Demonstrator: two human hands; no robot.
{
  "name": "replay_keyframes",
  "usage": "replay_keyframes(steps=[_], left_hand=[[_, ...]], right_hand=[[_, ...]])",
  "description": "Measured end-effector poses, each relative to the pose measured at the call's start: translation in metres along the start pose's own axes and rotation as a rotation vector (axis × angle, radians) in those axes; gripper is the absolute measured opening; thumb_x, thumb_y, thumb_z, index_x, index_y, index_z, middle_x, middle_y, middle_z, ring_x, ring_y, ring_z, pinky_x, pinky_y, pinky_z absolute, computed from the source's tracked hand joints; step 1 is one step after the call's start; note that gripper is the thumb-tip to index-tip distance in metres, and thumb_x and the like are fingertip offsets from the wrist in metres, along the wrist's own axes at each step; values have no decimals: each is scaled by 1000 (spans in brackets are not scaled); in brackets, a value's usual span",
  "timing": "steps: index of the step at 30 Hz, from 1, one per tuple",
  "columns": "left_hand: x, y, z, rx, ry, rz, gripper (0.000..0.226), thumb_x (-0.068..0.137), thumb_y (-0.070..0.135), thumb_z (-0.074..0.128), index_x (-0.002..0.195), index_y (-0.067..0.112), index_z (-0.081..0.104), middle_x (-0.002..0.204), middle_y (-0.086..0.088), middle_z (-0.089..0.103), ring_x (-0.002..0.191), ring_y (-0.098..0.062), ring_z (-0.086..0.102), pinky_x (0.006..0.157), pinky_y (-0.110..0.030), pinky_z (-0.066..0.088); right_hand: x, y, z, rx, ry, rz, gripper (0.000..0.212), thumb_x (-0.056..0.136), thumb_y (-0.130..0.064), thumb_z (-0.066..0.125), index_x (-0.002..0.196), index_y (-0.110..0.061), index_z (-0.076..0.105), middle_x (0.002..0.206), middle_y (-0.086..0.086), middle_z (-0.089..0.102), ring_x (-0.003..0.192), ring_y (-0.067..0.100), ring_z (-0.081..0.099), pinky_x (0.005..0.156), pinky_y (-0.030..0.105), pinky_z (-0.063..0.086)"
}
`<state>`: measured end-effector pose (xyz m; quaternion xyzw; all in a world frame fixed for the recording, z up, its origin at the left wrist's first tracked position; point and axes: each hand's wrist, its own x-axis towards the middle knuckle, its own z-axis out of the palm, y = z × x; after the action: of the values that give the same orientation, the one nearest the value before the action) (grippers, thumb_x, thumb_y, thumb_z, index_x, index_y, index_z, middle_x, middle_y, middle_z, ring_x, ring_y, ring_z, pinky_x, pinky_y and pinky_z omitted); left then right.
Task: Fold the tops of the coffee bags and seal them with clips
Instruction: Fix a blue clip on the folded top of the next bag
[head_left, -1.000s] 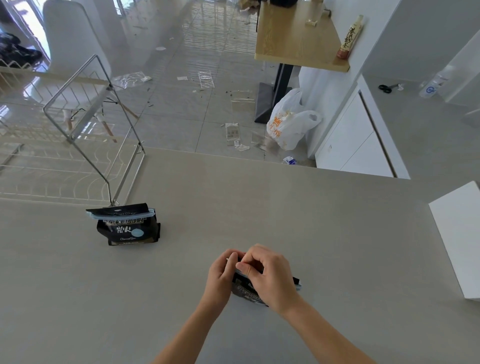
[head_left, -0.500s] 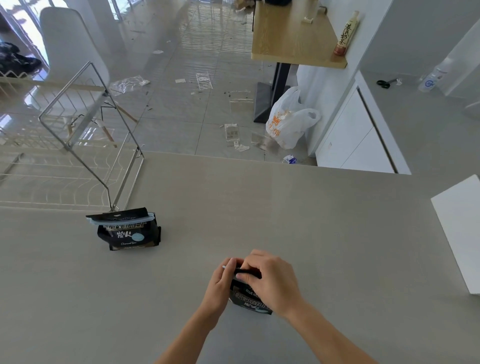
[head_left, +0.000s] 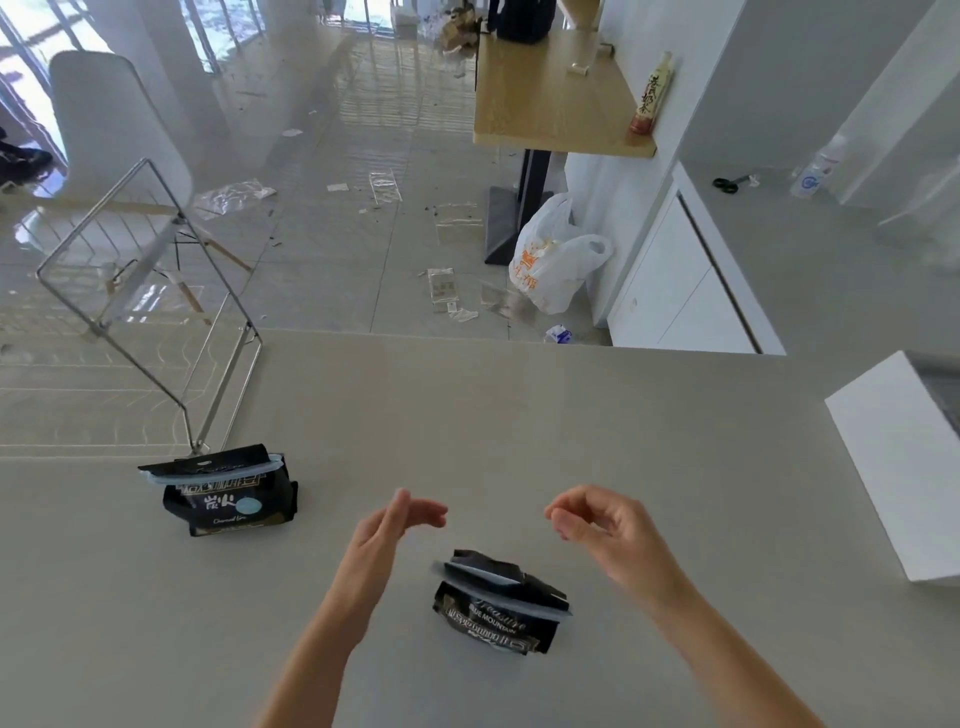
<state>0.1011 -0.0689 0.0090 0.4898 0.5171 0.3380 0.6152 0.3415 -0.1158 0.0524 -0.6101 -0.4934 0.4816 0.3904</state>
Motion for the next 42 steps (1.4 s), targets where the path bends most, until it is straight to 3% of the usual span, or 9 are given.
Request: replay_keyframes(steps=[3,5,7,13,16,20,26,32,42], left_hand=[[0,26,18,485,-252,230,16,85,40,60,93,30,68,93,15,69,93,2,59,80,-8,39],[-3,28,38,890,-419,401,26,75,47,63,97,34,60,96,21,61,93,4,52,77,-11,34],[-6,22,58,1013,-489,493,26,75,47,63,95,32,58,96,14,61,91,-3,52,73,-17,34],[-8,11,65,855,-364,535,20,77,46,68,86,28,68,86,13,62,83,-2,51,67,-27,47],[-11,10,65,795,-318,431,16,69,38,76,79,28,66,79,15,60,73,2,52,60,-21,42],[-13,7,67,764,-256,332,18,64,32,78,76,30,64,70,16,58,66,-2,56,54,-18,38],[-20,-4,68,718,-221,388,15,68,24,78,72,25,64,63,21,52,57,-2,51,48,-11,32],[-23,-7,74,672,-204,401,17,69,16,78,65,21,61,61,17,49,57,-6,50,49,-11,31],[-16,-4,70,886,-141,408,19,78,47,65,77,29,58,77,11,59,59,-6,47,49,-14,30]], right_hand=[[-19,21,-8,-177,-129,134,9,78,-25,75,84,-24,69,81,-7,68,76,7,62,70,20,49],[-32,32,-2,-226,-185,146,19,72,-27,78,87,-27,68,82,-10,67,76,6,61,69,22,50],[-40,42,4,-233,-163,104,21,69,-27,77,88,-29,66,79,-15,66,72,3,60,68,23,49],[-46,57,11,-133,32,57,16,76,-21,76,83,-32,67,81,-8,69,75,7,62,69,28,53],[-44,59,13,-44,0,46,16,78,-18,76,85,-30,68,81,-6,69,78,11,63,70,31,53],[-43,60,15,-136,-24,-43,21,79,-19,73,89,-37,68,89,-13,65,87,7,62,76,22,52],[-42,66,14,-261,8,-202,20,78,-18,75,92,-33,71,90,-13,61,94,11,59,84,21,47],[-29,70,3,-337,-39,-142,15,79,-26,74,91,-35,73,89,-16,63,97,5,52,87,24,43],[-15,59,15,-609,-39,-312,16,81,-39,68,92,-29,63,91,-15,59,87,-4,44,72,13,40]])
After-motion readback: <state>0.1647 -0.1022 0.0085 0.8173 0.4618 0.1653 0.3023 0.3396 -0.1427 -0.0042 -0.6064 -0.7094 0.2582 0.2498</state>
